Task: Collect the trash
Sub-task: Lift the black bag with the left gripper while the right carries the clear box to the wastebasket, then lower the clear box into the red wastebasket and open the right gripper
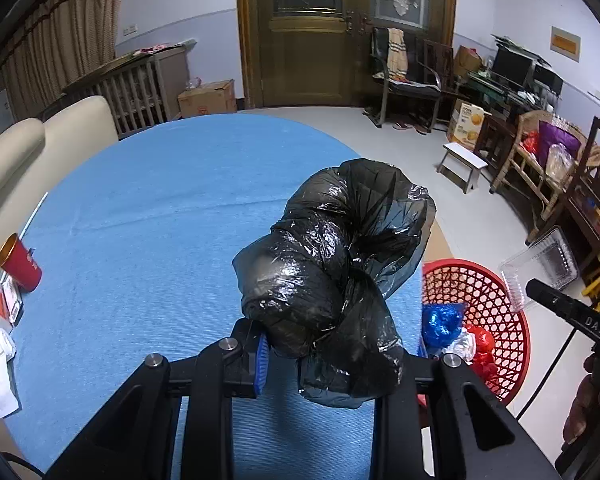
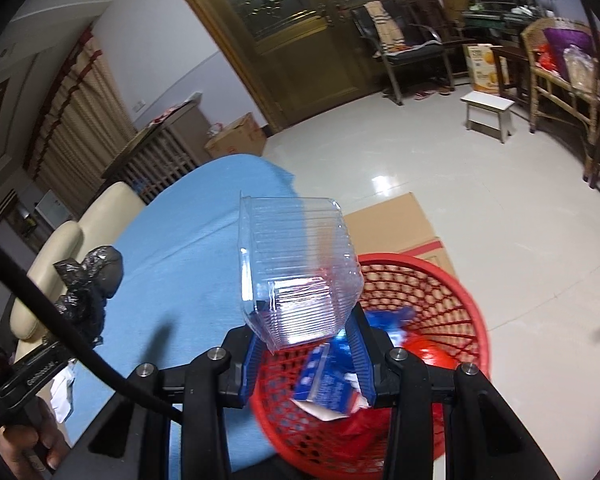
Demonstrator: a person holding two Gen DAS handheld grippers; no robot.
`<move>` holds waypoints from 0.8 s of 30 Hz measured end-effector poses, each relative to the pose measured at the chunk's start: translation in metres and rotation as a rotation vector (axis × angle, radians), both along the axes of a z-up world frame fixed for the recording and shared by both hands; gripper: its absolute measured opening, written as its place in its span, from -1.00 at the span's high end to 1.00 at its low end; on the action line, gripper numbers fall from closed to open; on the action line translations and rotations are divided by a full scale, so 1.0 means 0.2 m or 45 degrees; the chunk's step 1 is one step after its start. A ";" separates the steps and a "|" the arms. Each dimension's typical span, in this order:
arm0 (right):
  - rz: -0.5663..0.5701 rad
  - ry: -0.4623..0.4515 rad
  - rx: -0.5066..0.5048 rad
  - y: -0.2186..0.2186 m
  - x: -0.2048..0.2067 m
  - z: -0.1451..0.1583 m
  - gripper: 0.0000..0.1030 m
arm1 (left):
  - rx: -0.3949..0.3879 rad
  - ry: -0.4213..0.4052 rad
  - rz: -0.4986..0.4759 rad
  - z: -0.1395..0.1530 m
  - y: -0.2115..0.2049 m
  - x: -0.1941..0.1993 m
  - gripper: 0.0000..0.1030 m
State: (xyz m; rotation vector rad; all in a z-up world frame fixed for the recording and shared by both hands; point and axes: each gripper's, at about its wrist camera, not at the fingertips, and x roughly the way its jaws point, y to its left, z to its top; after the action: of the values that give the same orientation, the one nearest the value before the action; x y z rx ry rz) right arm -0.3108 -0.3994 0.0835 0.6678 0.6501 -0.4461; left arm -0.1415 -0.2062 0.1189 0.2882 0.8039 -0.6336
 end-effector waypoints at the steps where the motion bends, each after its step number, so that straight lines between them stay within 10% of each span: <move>1: -0.006 0.009 0.004 -0.01 -0.01 -0.01 0.19 | 0.004 0.000 -0.008 0.00 -0.02 -0.01 0.42; 24: -0.041 0.138 0.062 -0.10 -0.06 -0.21 0.19 | 0.019 0.005 -0.084 0.01 -0.11 -0.04 0.43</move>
State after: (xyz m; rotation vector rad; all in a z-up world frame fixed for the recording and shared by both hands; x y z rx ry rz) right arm -0.3220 -0.4198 0.0422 0.7041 0.7557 -0.5000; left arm -0.1492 -0.2283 0.1214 0.3283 0.8059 -0.6908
